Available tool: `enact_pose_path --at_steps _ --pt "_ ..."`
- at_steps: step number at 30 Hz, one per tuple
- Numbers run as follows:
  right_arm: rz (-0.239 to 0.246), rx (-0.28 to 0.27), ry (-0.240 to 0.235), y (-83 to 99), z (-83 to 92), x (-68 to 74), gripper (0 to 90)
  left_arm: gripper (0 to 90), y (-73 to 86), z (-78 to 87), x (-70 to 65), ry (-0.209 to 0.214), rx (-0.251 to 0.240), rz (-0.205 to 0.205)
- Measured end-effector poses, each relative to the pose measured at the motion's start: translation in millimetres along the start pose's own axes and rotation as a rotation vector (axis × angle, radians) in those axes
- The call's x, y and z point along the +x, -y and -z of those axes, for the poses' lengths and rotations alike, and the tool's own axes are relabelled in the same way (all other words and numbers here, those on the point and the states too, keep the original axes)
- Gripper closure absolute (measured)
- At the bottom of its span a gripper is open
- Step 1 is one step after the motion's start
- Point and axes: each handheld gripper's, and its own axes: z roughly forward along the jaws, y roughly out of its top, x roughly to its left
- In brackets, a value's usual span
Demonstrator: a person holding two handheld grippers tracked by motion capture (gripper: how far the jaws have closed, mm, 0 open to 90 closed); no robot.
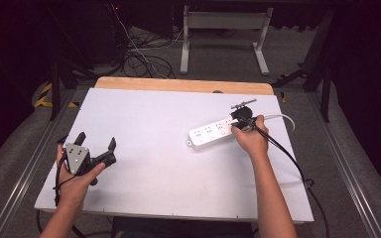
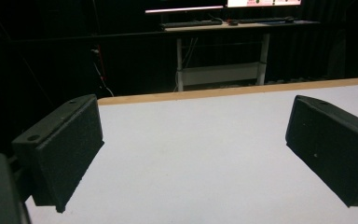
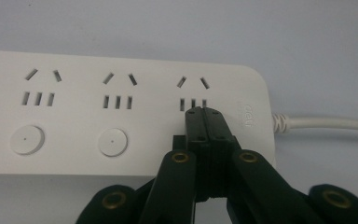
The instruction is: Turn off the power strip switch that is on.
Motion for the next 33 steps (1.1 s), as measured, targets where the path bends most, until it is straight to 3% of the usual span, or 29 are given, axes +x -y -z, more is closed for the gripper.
enact_pose_path --at_steps 33 --pt "-0.001 -0.009 0.031 0.9 -0.1 3.8 90.0 4.9 -0.3 -0.1 -1.1 0.007 0.002 0.000"
